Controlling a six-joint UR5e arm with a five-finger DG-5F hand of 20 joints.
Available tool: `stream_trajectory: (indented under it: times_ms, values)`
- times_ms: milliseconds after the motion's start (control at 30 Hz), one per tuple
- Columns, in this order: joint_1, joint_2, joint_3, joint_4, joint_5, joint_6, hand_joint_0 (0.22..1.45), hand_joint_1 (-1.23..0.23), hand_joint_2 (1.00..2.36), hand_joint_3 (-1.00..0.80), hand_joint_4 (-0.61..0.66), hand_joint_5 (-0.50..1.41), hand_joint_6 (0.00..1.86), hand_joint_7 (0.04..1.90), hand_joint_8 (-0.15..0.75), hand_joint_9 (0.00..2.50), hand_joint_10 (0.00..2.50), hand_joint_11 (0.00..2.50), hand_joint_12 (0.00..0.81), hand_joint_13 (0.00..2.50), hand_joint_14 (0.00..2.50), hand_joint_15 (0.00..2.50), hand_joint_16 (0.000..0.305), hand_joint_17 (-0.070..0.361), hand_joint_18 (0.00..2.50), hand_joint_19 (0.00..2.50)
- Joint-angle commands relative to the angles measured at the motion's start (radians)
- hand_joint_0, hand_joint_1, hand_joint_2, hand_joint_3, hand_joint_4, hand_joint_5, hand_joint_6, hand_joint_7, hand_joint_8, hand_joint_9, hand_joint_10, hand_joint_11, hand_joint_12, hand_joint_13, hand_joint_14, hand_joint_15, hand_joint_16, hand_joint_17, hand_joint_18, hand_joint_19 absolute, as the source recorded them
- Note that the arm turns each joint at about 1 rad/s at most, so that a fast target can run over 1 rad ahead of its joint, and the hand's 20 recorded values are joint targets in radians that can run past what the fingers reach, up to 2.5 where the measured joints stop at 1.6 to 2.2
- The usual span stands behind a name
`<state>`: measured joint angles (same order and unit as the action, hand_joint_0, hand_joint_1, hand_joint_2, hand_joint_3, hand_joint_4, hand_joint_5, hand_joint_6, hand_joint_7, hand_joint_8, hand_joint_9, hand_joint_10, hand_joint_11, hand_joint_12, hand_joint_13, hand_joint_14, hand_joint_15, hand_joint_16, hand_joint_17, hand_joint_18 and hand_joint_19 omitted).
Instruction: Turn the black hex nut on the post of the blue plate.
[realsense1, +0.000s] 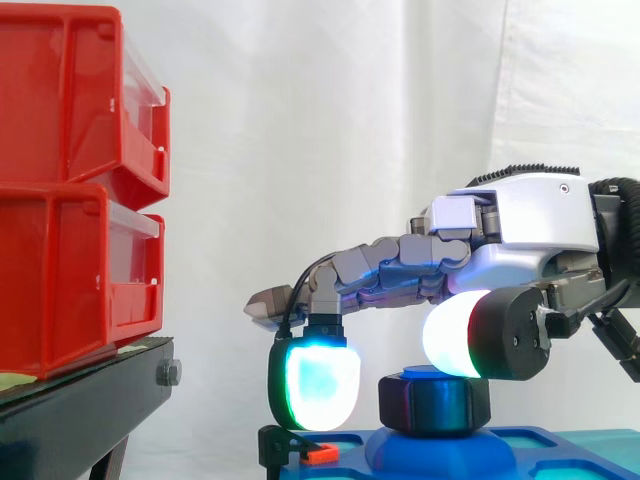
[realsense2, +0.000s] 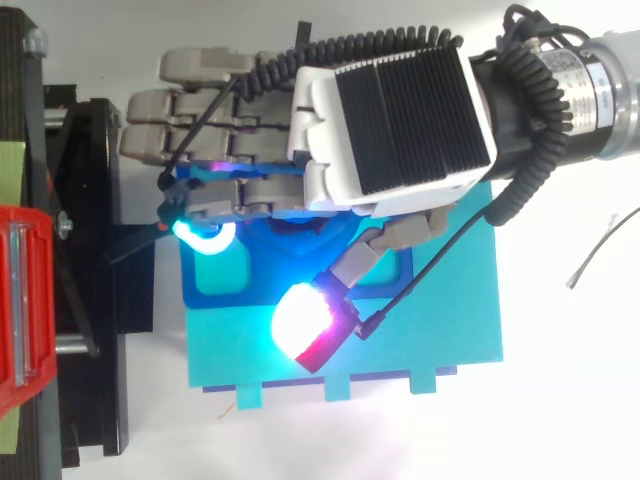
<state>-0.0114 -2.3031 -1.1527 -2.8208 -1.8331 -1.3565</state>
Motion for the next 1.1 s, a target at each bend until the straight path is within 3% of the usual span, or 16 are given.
stream_trajectory:
  times_ms: [0, 333, 600, 767, 1067]
  values:
    - [-0.001, -0.002, 0.013, -0.026, -0.003, 0.002, 0.47, -0.33, 1.00, -0.50, 0.19, -0.22, 0.50, 1.06, 0.230, 0.12, 0.00, 0.02, 0.358, 0.11, 0.00, 0.04, 0.056, 0.127, 0.00, 0.09]
    - [-0.002, -0.002, 0.013, -0.026, -0.003, -0.004, 0.47, -0.35, 1.00, -0.50, 0.20, -0.22, 0.50, 1.05, 0.237, 0.15, 0.00, 0.01, 0.362, 0.14, 0.00, 0.02, 0.057, 0.128, 0.00, 0.06]
    - [-0.009, -0.002, 0.018, -0.029, -0.028, -0.018, 0.47, -0.35, 1.00, -0.50, 0.20, -0.22, 0.50, 1.05, 0.236, 0.15, 0.00, 0.00, 0.362, 0.14, 0.00, 0.02, 0.057, 0.128, 0.00, 0.07]
    - [-0.016, -0.002, 0.060, -0.095, -0.046, -0.039, 0.47, -0.35, 1.00, -0.50, 0.20, -0.22, 0.50, 1.05, 0.236, 0.15, 0.00, 0.00, 0.363, 0.14, 0.00, 0.01, 0.057, 0.128, 0.00, 0.06]
    - [-0.022, 0.001, 0.093, -0.183, -0.044, -0.093, 0.47, -0.35, 1.00, -0.50, 0.20, -0.22, 0.50, 1.04, 0.236, 0.15, 0.00, 0.00, 0.363, 0.14, 0.00, 0.02, 0.057, 0.128, 0.00, 0.06]
